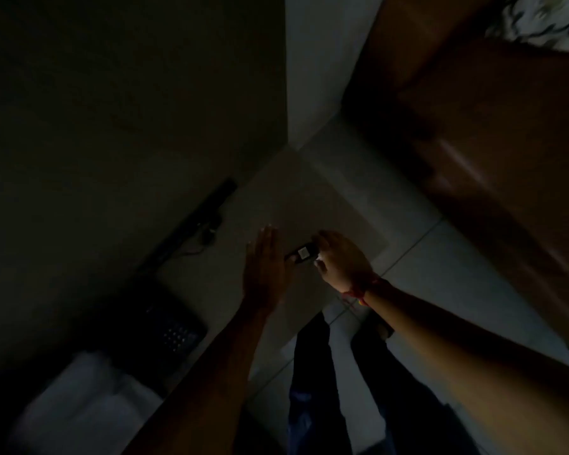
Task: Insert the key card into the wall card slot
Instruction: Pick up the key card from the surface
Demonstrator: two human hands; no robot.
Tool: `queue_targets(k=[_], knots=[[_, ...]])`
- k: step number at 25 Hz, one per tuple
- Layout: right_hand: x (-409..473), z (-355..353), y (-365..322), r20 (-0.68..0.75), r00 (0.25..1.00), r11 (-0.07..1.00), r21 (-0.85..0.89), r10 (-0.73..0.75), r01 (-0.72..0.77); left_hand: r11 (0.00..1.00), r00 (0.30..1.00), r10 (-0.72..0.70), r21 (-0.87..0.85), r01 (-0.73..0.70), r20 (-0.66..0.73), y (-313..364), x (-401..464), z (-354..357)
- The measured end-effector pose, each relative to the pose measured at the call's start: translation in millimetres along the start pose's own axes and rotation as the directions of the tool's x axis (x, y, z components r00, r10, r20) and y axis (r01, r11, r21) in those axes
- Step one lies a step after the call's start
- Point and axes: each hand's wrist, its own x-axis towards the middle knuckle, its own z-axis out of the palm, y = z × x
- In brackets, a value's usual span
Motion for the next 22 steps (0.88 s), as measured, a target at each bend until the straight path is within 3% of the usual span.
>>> queue_targets(k=[4,9,14,22], knots=[[9,50,9,-0.03,0.99,0.99,0.031,0.135,-0.134,0.997,0.996,-0.074,-0.009,0.075,0.043,-23,-11,48],[34,89,20,-0.116,0.924,0.929,0.112,0.364,-0.352,0.991,0.991,-0.133,0.001,0.133,0.001,-36,-4,83],[44,105,20,-0.161,0.91,0.916,0.199,0.382,-0.349,0.984,0.985,-0.172,-0.053,0.171,-0.008,-33,0,104],[45,107,34,-0.151,0.895,0.817,0.492,0.421,-0.301,0.978,0.978,-0.208,-0.036,0.207,-0.011,-32,1,107]])
